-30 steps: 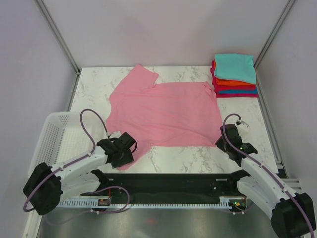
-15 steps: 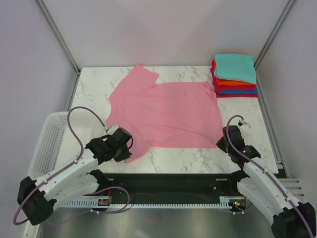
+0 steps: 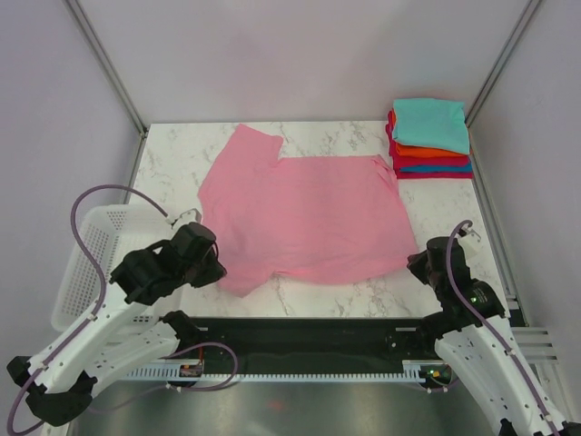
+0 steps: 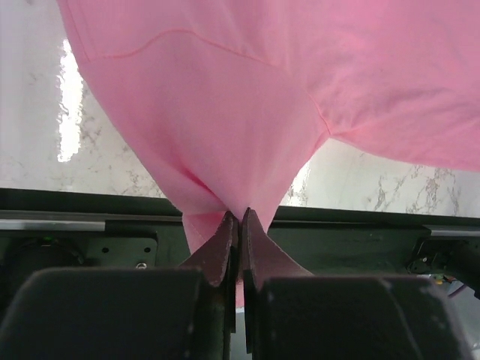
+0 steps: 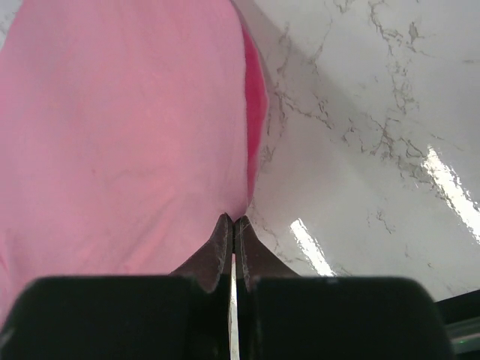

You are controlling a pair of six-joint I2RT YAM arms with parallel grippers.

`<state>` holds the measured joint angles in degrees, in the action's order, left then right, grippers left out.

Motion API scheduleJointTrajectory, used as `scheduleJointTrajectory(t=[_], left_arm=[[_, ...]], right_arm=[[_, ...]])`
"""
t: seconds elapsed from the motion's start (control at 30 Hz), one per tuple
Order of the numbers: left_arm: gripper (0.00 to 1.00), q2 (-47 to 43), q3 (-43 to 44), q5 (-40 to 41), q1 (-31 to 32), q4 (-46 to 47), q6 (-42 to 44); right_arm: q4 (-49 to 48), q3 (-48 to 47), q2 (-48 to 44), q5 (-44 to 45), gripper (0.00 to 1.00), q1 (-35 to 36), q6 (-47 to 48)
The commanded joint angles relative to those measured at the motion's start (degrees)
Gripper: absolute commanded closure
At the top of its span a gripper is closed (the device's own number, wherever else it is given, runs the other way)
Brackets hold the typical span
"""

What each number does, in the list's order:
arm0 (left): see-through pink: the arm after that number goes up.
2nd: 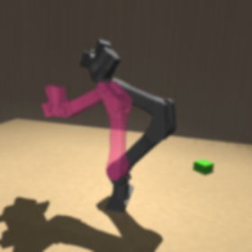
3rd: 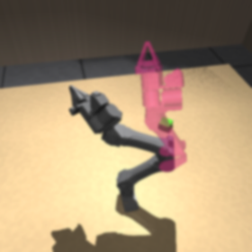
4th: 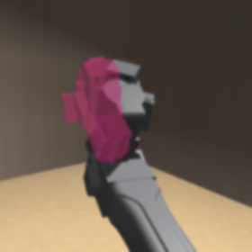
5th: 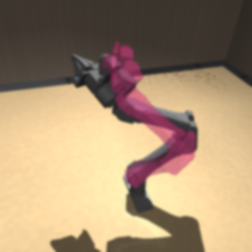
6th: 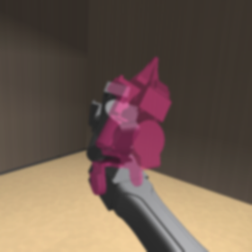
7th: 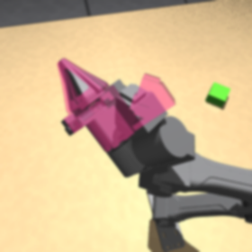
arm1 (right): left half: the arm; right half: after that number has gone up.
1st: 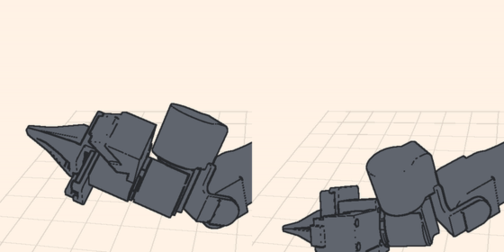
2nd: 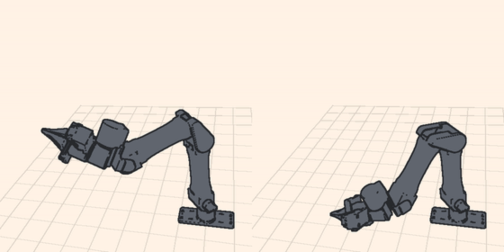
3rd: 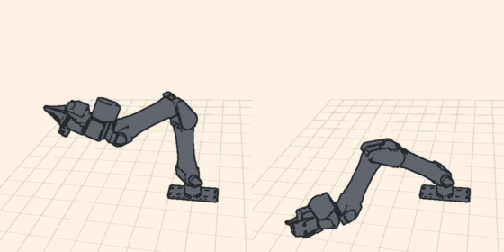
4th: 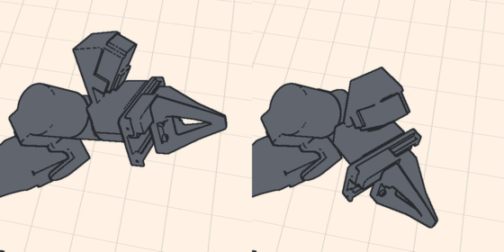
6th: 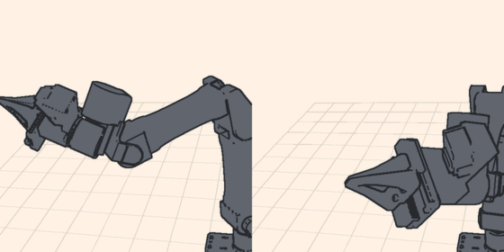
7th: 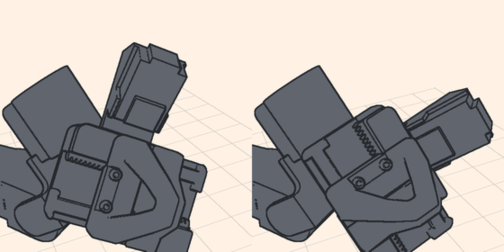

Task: Fold and stack the t-shirts
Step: Fold the tshirt

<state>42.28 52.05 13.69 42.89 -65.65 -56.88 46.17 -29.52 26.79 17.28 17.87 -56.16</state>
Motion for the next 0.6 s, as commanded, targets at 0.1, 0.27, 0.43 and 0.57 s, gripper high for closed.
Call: scheduleJointTrajectory(t=[0.1,0.27,0.43,0.57], left_arm=[[0.98,2.97,9.55,7.48,0.17,-5.98,6.16],[0.98,9.21,13.86,7.68,-2.37,-2.84,13.36],[0.98,19.03,15.88,-6.99,-19.55,6.04,28.98],[0.98,29.3,19.21,-10.62,-25.49,10.8,36.13]], right_arm=[[2.26,-7.48,4.05,4.26,1.0,-0.11,1.75],[-3.45,-9.68,9.94,3.11,1.0,-0.11,4.83],[-9.15,-13.54,21.1,4.87,1.0,-0.2,8.6],[-13.99,-16.36,30.41,6.36,1.0,-0.64,10.72]])
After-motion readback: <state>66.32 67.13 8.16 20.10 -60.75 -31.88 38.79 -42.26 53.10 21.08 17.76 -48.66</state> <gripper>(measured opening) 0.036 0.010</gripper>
